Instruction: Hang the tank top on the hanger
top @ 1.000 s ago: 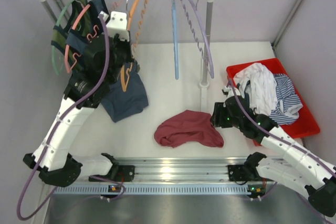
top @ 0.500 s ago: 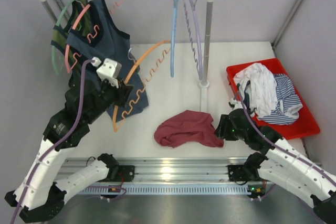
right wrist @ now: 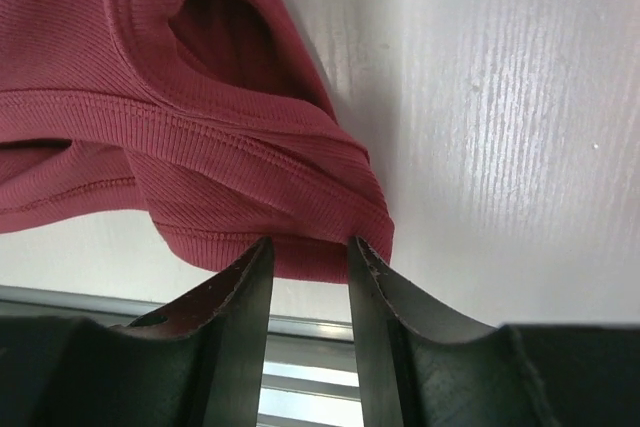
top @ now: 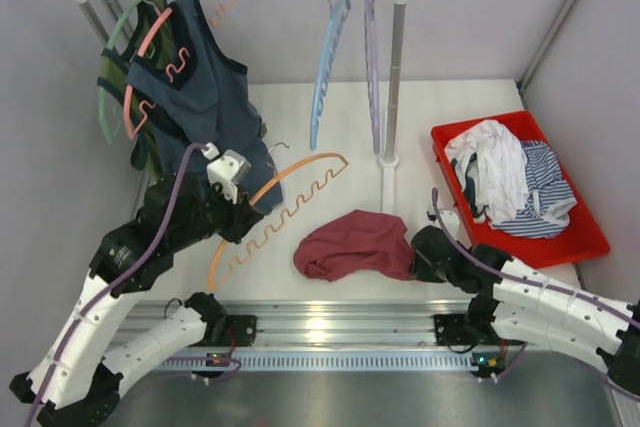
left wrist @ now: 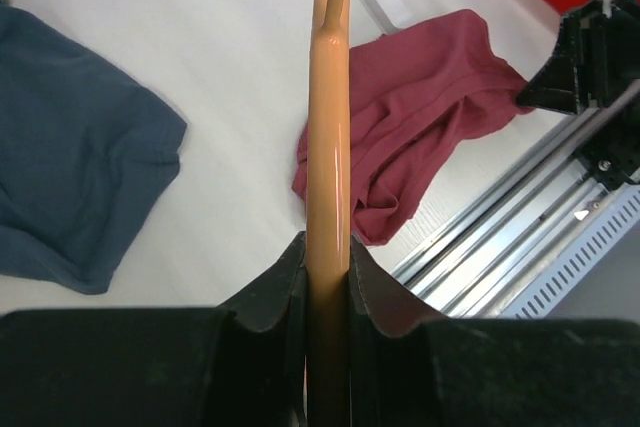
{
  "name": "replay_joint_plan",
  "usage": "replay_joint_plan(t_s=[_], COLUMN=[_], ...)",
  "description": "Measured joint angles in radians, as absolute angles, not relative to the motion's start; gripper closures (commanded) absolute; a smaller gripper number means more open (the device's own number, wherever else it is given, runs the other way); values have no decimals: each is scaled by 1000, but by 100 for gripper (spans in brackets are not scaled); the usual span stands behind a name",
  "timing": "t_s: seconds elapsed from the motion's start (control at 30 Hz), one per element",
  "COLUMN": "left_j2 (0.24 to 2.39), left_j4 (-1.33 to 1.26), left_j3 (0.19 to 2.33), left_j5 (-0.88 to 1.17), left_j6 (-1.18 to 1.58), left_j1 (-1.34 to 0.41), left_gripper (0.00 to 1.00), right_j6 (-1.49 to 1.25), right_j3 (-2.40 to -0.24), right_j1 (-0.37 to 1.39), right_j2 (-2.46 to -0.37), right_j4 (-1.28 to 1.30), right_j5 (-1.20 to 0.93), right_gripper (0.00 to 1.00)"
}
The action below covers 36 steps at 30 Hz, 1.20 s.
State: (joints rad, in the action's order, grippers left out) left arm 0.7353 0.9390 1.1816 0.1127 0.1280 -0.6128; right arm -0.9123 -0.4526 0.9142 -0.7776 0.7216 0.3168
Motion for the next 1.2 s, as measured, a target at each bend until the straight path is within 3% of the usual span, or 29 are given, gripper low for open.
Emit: replay_joint_plan(t_s=[0.47,0.9,1.0,1.1,1.13,1.2], left_j2=[749,824,828,828,828,828], left_j4=[986,978,970,948,939,926], left_j3=[1177,1139,1132,1106,1092,1063], left_j5=[394,508,522,538,540,538], left_j6=[102,102,102,102,102,102], left_j1=[-613,-615,-616,-624,-630,-648], left_gripper=[100,100,100,100,100,100], right_j6=[-1025,-1105,-1109,-1112,-1113,-1115], right_j3=[-500,-433,-413,-402,-402,-403], right_j1=[1000,1013,1014,1015,1015,1015], right_j2=[-792,-770,-794,-797,-797,-796], right_j4=[792,819,801,792,789,785], right_j5=[484,503,503,504,505,513], right_gripper=[62,60,63,78,88,95])
